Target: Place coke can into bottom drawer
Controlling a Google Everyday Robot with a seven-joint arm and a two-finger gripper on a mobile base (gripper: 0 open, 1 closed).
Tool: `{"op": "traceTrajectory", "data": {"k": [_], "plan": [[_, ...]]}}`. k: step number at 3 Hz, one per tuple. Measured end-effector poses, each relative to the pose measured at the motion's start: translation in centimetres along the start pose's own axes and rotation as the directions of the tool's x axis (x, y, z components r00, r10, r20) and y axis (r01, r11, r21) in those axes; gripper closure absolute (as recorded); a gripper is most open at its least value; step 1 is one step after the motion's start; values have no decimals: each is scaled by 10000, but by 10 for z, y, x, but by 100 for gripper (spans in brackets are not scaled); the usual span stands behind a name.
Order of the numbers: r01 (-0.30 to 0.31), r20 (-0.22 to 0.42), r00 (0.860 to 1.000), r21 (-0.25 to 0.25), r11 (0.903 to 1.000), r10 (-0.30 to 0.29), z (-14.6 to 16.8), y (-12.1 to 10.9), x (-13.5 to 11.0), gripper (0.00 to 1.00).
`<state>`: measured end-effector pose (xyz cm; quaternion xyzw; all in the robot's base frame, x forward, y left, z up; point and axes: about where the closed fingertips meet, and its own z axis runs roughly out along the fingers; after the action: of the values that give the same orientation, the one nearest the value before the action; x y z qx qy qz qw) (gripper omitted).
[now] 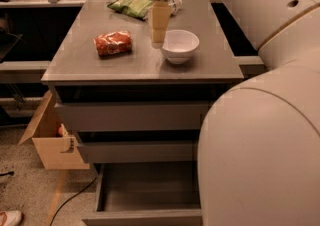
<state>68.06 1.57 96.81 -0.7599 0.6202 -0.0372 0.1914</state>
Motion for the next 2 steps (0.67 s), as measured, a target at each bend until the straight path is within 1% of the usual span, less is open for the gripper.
{"op": "traceTrajectory", "data": {"k": [1, 2], "plan": [[157, 217, 9996, -8, 9999, -157, 23, -19, -17, 0], [81, 72, 9999, -185, 9998, -80, 49, -36, -30, 0]]}}
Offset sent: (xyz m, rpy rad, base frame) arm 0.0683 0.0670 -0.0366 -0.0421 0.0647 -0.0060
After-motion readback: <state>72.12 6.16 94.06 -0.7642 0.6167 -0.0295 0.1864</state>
